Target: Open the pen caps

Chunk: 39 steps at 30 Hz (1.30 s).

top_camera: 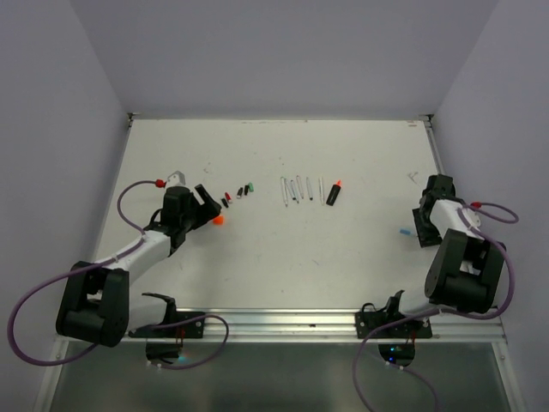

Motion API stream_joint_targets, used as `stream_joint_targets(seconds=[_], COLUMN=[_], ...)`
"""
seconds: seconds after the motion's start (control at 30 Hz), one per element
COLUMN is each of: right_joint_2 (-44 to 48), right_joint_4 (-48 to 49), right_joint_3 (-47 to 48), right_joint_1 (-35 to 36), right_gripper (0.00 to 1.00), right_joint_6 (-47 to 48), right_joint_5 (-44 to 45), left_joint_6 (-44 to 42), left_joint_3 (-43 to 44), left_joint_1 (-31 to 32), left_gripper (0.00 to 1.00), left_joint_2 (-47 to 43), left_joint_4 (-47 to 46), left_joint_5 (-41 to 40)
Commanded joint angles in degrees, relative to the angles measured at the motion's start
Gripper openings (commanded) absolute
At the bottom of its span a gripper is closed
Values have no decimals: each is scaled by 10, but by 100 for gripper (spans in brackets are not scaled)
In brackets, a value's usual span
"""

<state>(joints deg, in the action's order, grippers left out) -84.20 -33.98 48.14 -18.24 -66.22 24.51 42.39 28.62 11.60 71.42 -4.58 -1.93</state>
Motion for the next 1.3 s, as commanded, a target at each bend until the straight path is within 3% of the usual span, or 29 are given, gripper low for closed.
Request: stream_joint_targets(seconds=[0.0,0.2,0.5,0.6,0.63,0.67,1.0,1.17,1.27], right_joint_2=[22,25,-27,-41,-39,-34,20,40,55], right_joint_4=[39,82,109,119,130,138,172,167,263], right_joint_3=[-8,-59,-60,-64,-67,-72,-58,5,-5], right_joint_1=[-6,-18,-22,-22,-22,-22,-1,104,149], right_gripper=[70,62,50,23,4,0,0,0,0], right_joint_6=[-25,-42,-30,-22,-19,-16,45,122,166], right_joint_5=[28,12,-19,-35,-39,-46,-158,-203,-296], left_joint_6=[-4,0,-6,-7,-8,-7,-4,1,4], left_joint_3=[17,20,19,18,18,19,17,16,11], left_joint_1=[-3,-3,-3,-3,-3,-3,-3,-3,-3], left_gripper=[81,81,80,80,80,80,78,71,69], left_joint_2=[3,-1,-23,-29,-32,-36,-80,-93,-82], left_joint_4=[-1,8,15,17,18,20,29,-21,-89], left_joint_5=[1,-1,1,4,4,4,17,102,193])
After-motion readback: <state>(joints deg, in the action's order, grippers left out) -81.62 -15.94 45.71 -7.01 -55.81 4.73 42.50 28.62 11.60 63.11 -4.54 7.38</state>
